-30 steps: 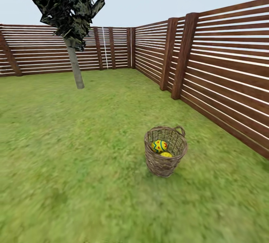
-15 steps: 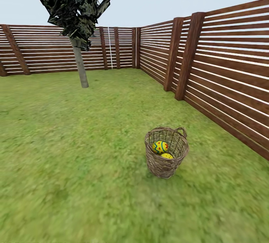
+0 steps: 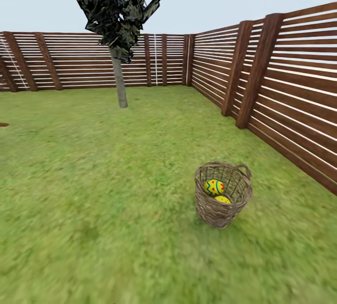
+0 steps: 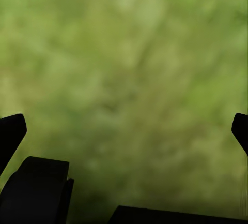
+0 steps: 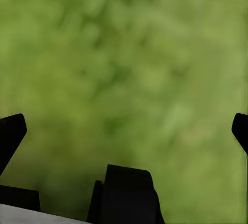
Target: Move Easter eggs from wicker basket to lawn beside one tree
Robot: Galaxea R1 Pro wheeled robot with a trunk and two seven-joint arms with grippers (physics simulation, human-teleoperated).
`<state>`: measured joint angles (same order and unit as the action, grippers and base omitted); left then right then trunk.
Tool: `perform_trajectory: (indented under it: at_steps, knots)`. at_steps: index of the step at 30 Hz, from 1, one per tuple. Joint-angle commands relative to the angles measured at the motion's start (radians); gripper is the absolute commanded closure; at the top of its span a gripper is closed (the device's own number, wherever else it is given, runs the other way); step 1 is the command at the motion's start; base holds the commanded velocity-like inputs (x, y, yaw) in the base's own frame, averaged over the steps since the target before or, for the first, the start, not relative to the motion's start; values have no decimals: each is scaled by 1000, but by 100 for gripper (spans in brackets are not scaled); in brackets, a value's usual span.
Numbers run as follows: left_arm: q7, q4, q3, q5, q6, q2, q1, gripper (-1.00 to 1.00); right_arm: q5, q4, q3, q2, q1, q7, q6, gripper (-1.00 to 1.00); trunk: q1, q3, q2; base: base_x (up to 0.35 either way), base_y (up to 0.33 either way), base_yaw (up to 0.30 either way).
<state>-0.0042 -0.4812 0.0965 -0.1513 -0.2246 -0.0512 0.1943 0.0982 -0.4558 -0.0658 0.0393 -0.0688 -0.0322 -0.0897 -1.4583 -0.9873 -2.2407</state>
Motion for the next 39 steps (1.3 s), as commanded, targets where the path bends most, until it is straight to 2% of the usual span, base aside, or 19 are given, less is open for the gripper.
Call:
perform_trajectory:
  at_steps: [1, 9, 14, 39]
  knots:
    - [0, -2, 5, -10, -7, -1, 0, -100, 9, 0, -2, 1, 0, 0, -2, -100, 0, -1, 0, 6, -158, 291]
    - [0, -2, 5, -10, -7, -1, 0, -100, 8, 0, -2, 1, 0, 1, -2, -100, 0, -1, 0, 96, -240, 291]
    - [0, -2, 5, -10, -7, -1, 0, -100, 8, 0, -2, 1, 0, 2, -2, -100, 0, -1, 0, 29, -55, 242]
    - [0, -2, 5, -10, -7, -1, 0, -100, 9, 0, -3, 0, 0, -3, -2, -100, 0, 0, 0, 25, -298, 5]
